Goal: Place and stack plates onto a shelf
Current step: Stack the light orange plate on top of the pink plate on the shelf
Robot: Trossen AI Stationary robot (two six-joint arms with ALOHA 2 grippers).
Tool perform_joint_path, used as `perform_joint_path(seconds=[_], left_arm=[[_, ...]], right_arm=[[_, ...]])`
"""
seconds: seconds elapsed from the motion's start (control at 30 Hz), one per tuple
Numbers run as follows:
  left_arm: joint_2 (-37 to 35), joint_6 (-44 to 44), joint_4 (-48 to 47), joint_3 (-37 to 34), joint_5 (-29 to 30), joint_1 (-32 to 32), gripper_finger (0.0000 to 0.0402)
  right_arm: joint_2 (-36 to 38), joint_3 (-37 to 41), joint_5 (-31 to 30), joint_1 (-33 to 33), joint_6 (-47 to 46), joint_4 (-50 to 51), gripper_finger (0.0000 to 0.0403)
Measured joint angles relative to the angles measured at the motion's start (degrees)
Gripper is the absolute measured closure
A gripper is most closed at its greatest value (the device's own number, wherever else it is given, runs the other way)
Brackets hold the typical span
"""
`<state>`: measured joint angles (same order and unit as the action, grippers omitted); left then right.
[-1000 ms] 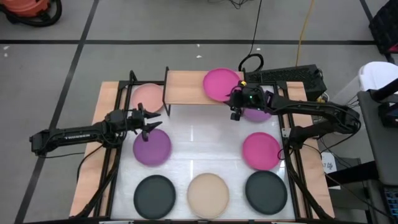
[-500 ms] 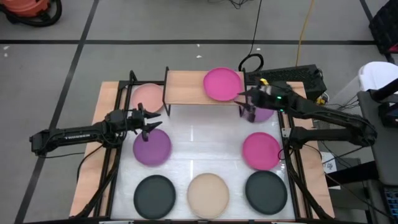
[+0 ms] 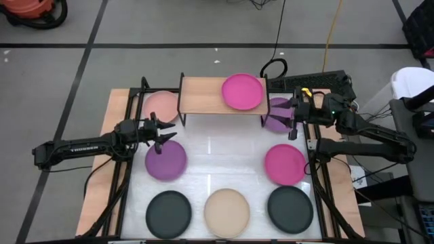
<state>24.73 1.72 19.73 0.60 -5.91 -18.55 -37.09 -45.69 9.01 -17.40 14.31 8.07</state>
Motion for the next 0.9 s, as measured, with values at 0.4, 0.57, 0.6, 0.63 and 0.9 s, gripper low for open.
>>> perform_joint_path(seconds=[0.4, 0.57, 0.6, 0.63, 0.9], left_arm=[[0.0, -15.7, 0.26, 0.0, 0.02, 0.0, 0.0206], [0.0, -7.16, 0.79, 0.0, 0.02, -0.02, 0.0206], [0.0, -4.99, 1.58, 0.0, 0.02, 0.0, 0.0206], [0.02, -3.27, 2.7, 0.0, 0.02, 0.0, 0.0206], [0.0, 1.08, 11.42, 0.0, 0.02, -0.02, 0.0206]], right_arm=[[-0.05, 15.79, 0.03, 4.56, -6.24, -10.74, 0.0259], [0.21, 22.84, 0.03, 6.19, -9.91, -18.15, 0.0259], [0.42, 23.97, 0.04, 6.5, -10.55, -19.77, 0.0259], [0.65, 24.94, 0.04, 6.85, -10.94, -21.47, 0.0259], [4.21, 26.45, 0.04, 9.5, -13.63, -24.19, 0.0259]])
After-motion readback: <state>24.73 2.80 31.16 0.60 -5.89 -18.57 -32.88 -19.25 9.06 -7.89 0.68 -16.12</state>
